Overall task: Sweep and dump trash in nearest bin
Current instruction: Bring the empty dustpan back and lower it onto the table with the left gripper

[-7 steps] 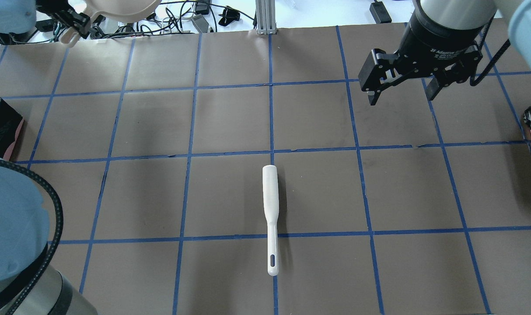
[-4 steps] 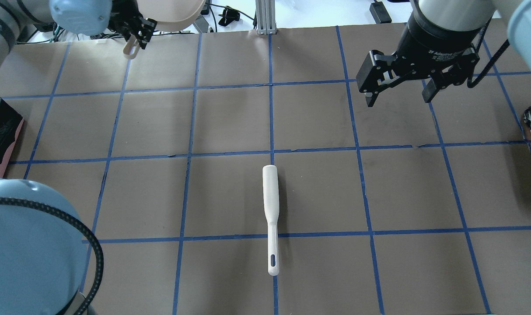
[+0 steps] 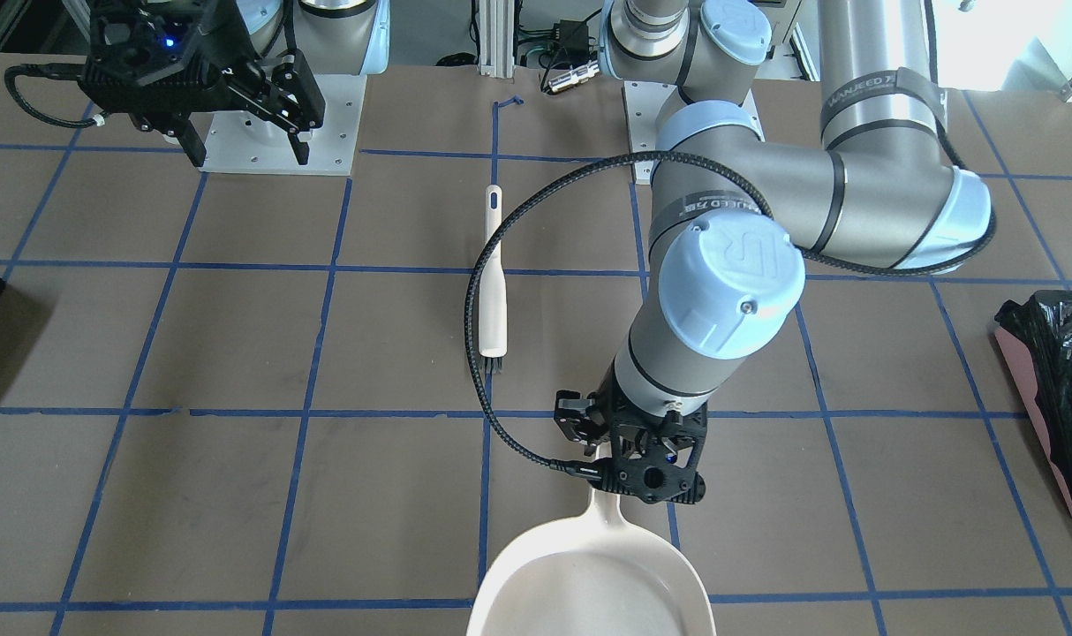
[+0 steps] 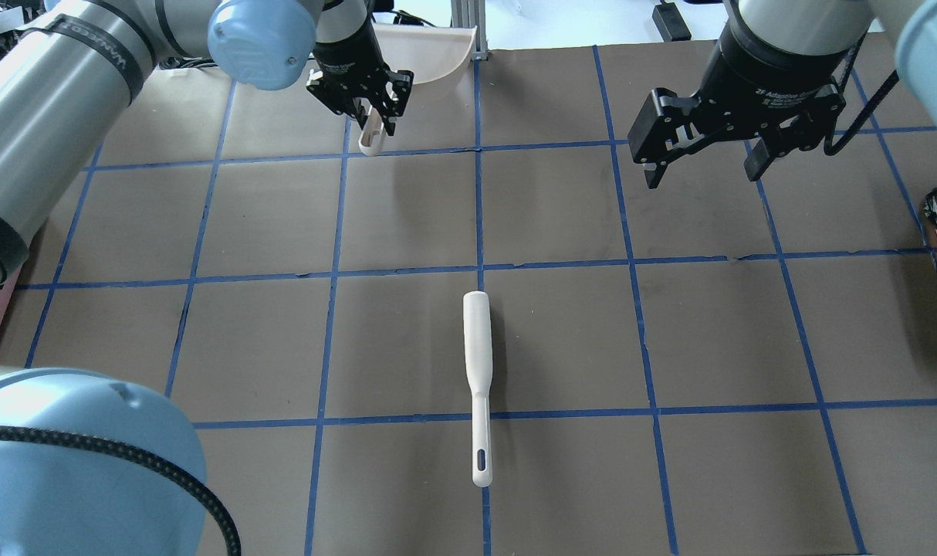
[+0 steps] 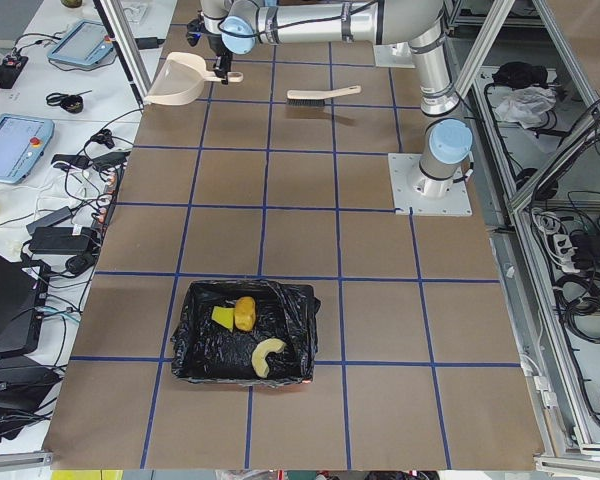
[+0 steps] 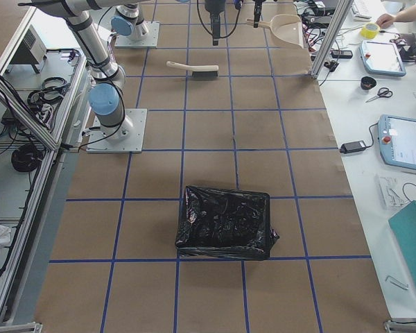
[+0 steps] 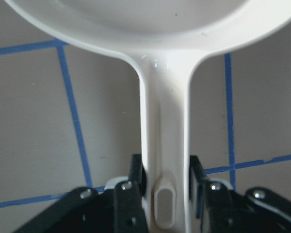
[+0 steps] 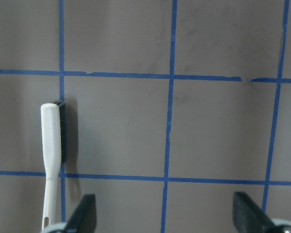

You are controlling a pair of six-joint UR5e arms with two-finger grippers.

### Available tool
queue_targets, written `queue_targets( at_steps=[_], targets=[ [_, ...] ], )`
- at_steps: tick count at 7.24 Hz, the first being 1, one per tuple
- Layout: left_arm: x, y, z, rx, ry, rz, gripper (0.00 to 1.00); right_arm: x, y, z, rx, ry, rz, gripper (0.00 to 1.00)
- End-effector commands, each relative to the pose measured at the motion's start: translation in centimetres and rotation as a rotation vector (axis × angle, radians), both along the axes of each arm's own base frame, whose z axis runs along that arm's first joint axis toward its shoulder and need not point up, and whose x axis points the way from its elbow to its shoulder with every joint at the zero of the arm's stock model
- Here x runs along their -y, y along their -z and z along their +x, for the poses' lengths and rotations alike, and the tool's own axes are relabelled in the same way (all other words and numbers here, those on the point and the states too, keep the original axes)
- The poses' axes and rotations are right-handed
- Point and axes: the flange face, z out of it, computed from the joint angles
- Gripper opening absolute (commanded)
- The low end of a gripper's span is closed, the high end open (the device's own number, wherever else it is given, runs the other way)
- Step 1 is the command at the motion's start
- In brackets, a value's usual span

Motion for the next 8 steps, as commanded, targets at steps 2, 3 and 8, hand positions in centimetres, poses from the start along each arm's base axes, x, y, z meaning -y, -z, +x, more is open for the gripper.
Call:
queue_targets(
  at_steps=[2, 3, 8],
  targets=[
    [-3.5, 5.1, -4.2, -0.063, -0.015, 0.137, 0.0, 0.0, 0.0, 0.0, 0.0, -0.002, -0.002, 1.0],
    [-3.9, 5.5, -5.2, -0.069, -0.011, 0.149, 0.0, 0.0, 0.0, 0.0, 0.0, -0.002, -0.001, 1.0],
    [-4.9, 8.8, -8.1, -0.043, -0.011, 0.202, 0.0, -0.1, -0.1, 0.0, 0.0, -0.002, -0.002, 1.0]
  ],
)
